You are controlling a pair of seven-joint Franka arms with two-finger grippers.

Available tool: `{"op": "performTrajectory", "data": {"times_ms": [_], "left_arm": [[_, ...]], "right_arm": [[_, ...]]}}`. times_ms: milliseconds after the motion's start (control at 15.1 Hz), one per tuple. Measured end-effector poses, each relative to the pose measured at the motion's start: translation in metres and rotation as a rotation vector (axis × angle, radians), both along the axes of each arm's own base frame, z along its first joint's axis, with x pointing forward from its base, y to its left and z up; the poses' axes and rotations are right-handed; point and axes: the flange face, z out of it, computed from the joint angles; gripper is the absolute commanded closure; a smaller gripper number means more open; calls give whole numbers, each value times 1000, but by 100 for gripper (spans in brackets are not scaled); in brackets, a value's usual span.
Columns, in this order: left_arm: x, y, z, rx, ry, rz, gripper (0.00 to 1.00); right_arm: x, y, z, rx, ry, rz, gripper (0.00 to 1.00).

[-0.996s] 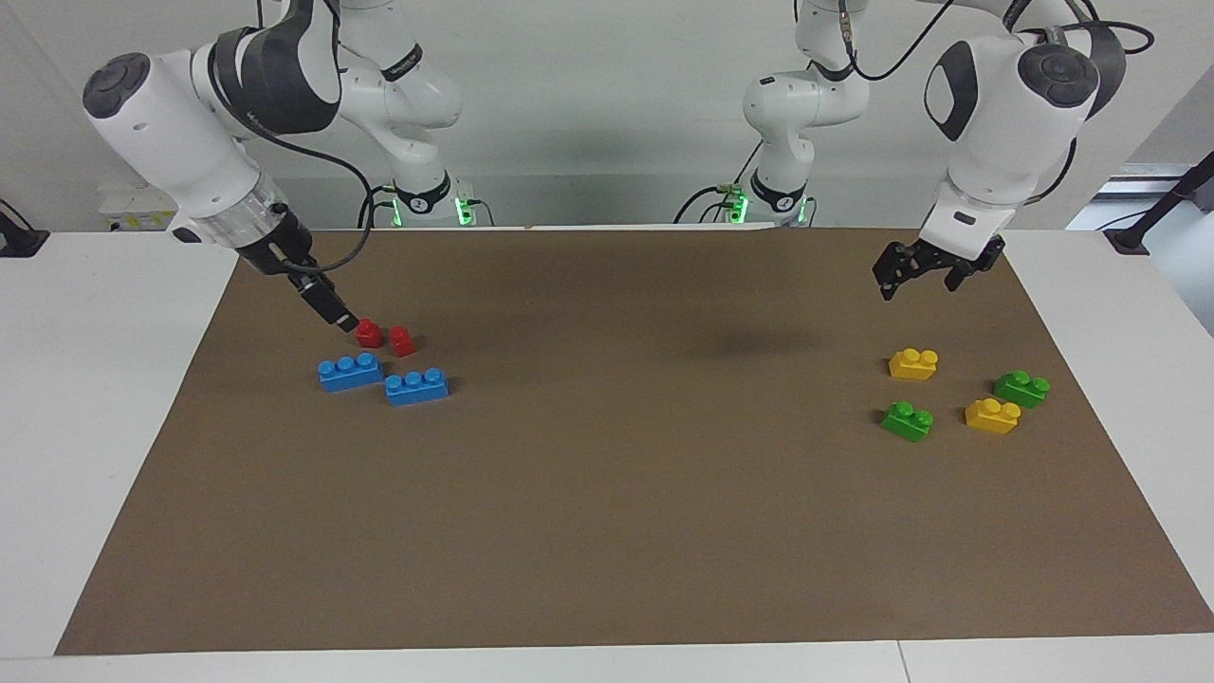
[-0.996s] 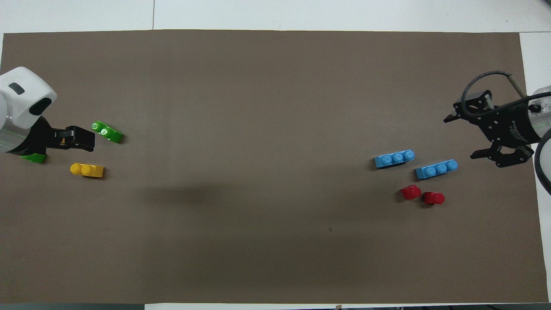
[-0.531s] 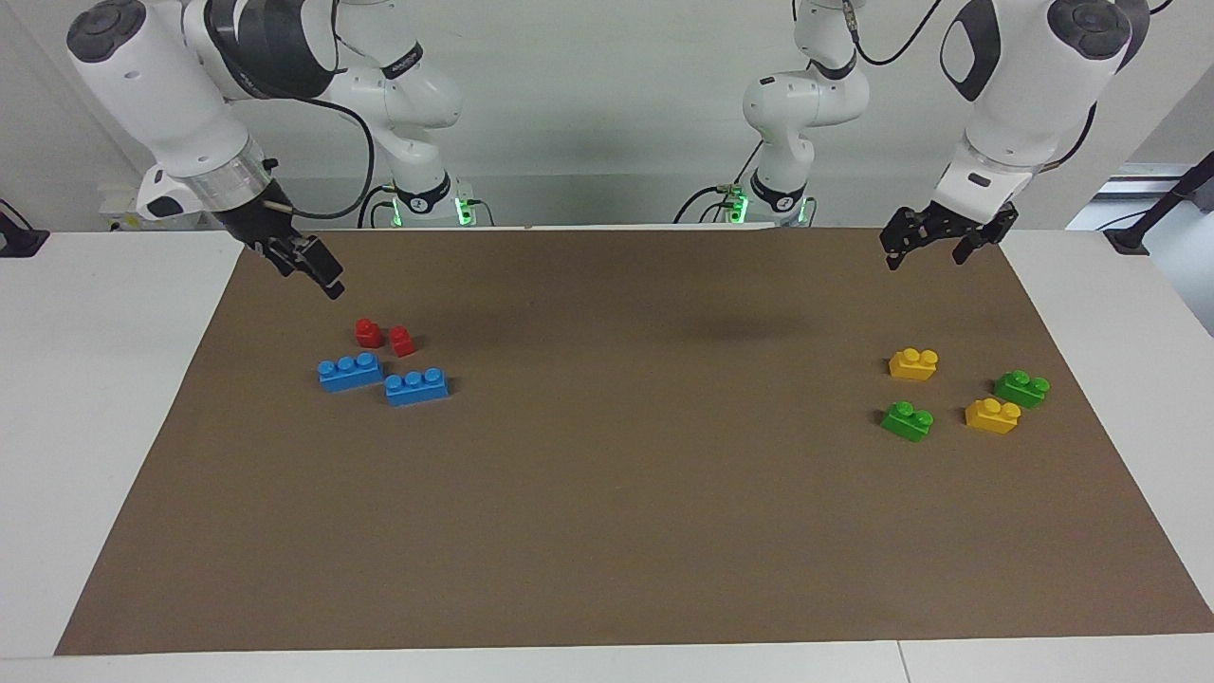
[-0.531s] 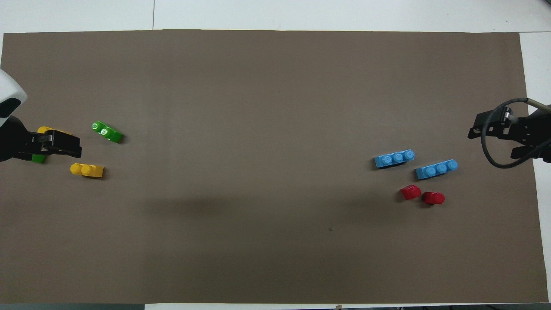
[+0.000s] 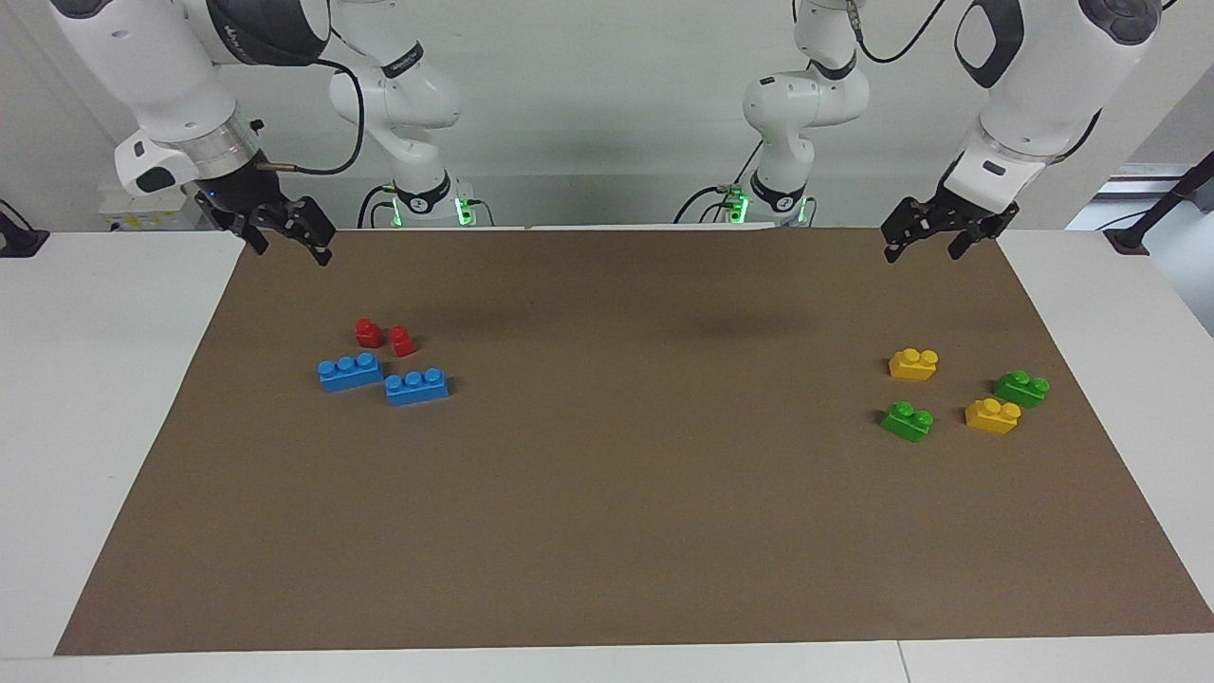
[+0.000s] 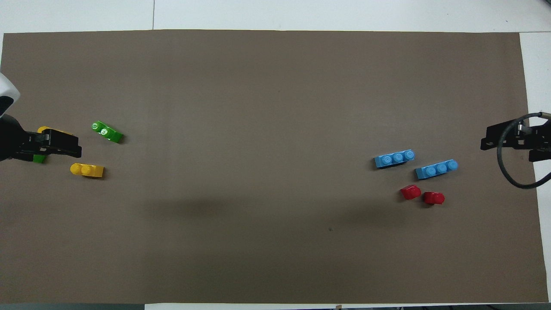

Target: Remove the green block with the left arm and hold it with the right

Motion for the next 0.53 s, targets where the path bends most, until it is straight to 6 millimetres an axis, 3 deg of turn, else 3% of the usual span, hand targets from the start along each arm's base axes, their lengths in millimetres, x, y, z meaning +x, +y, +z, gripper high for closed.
{"op": "performTrajectory", "data": {"times_ms": [531], "left_arm": [[-2, -1, 0, 0, 8, -2, 0]], "right_arm": [[-1, -1, 4, -3, -3, 68, 0]]}}
